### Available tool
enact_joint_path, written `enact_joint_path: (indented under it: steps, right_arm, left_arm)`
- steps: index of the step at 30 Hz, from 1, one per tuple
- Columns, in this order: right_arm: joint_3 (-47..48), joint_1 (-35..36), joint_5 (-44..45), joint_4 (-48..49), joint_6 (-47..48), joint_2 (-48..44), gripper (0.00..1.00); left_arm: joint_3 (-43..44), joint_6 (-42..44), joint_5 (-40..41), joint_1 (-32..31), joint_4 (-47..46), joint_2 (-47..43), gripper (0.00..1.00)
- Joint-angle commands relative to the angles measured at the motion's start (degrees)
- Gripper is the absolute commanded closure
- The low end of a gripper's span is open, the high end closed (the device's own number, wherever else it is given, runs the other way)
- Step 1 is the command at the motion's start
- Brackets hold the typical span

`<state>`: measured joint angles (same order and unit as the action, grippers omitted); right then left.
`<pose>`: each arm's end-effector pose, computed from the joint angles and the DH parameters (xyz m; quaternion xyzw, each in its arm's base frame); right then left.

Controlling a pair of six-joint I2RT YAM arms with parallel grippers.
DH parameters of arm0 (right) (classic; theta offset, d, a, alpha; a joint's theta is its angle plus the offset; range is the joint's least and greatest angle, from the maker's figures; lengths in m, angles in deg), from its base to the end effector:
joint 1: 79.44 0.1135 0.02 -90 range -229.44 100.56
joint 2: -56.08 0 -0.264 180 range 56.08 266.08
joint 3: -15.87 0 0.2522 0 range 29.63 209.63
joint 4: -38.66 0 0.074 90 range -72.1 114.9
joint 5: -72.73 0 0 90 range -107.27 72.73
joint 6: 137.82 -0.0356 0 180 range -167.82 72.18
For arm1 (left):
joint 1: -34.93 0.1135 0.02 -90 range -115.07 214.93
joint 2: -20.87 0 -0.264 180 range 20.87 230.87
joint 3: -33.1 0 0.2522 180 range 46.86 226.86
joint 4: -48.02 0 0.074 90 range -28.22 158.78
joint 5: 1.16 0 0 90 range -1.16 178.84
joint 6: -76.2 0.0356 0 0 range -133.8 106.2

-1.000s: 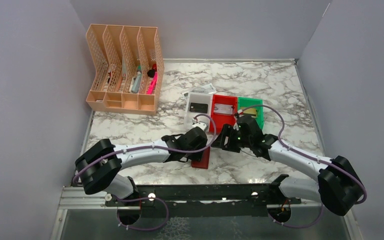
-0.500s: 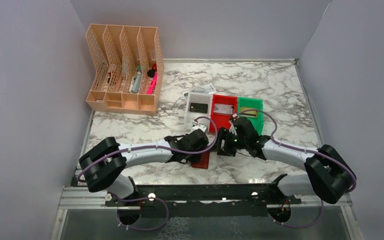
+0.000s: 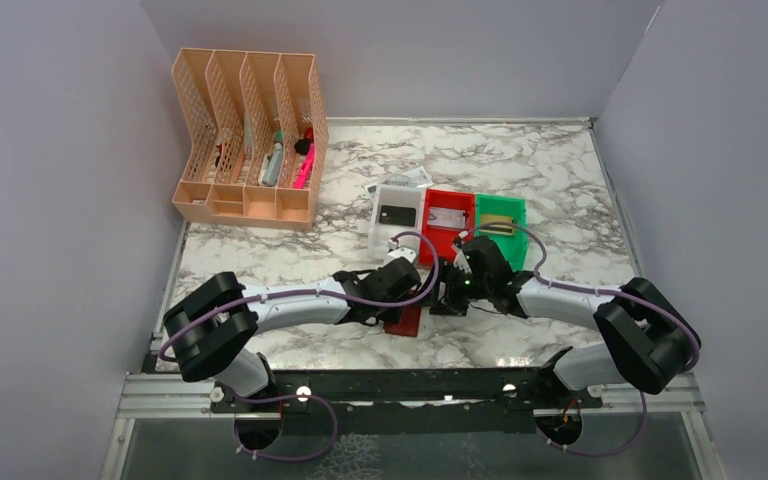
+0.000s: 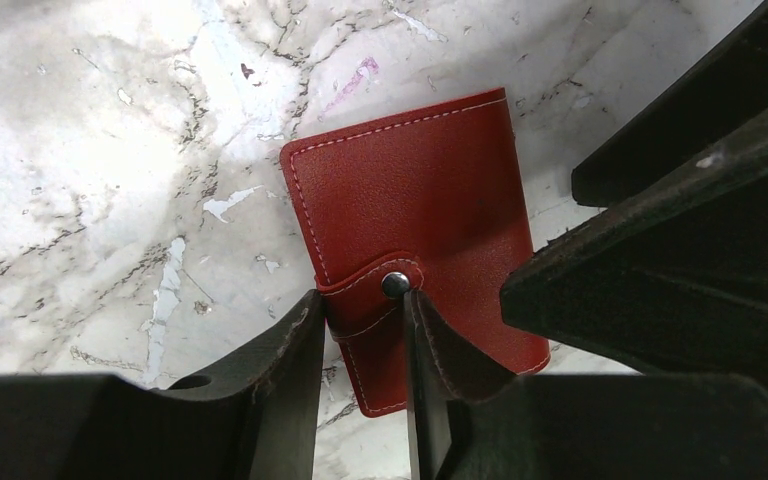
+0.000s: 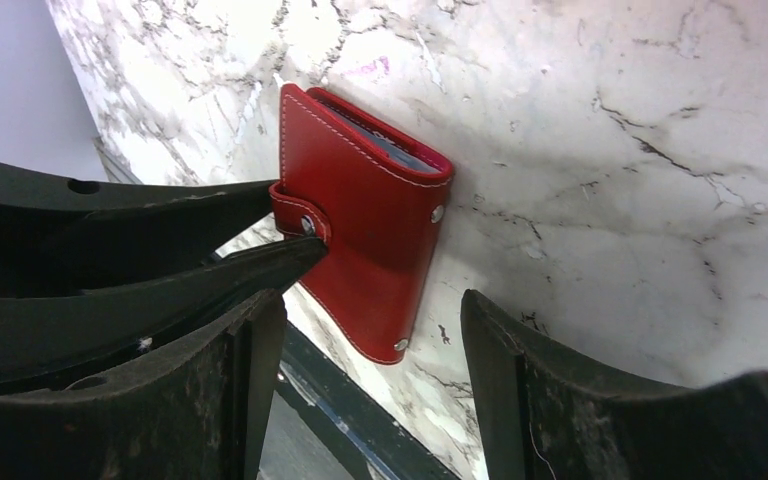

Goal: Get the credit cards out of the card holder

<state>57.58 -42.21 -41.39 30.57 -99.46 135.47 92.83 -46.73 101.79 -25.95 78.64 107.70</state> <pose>0.1865 0.1600 0.1425 0.0356 0.9087 0.3960 0.1274 0.1471 -0.2477 0.1703 0.2001 0.9338 -0.1277 0.2678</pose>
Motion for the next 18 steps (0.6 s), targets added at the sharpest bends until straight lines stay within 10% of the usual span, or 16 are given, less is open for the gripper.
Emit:
enact_joint_path:
  steps: [1, 8, 18]
  right_arm:
    - [-0.35, 0.55, -2.03, 3.69, -0.92, 0.75, 0.30]
    - [1.39, 1.78, -1.64, 4.61, -0.46, 4.54, 0.36]
    - [1.47, 4.07, 7.11, 4.13, -1.53, 7.35, 0.59]
  left_arm:
    - [-0.57, 0.24, 1.10, -0.29, 1.82, 2.78, 0.87]
    - [-0.11, 0.93, 1.03, -0.25, 1.16, 2.06, 0.92]
    - [0.64, 2.85, 0.65, -0.38, 1.28, -0.87, 0.66]
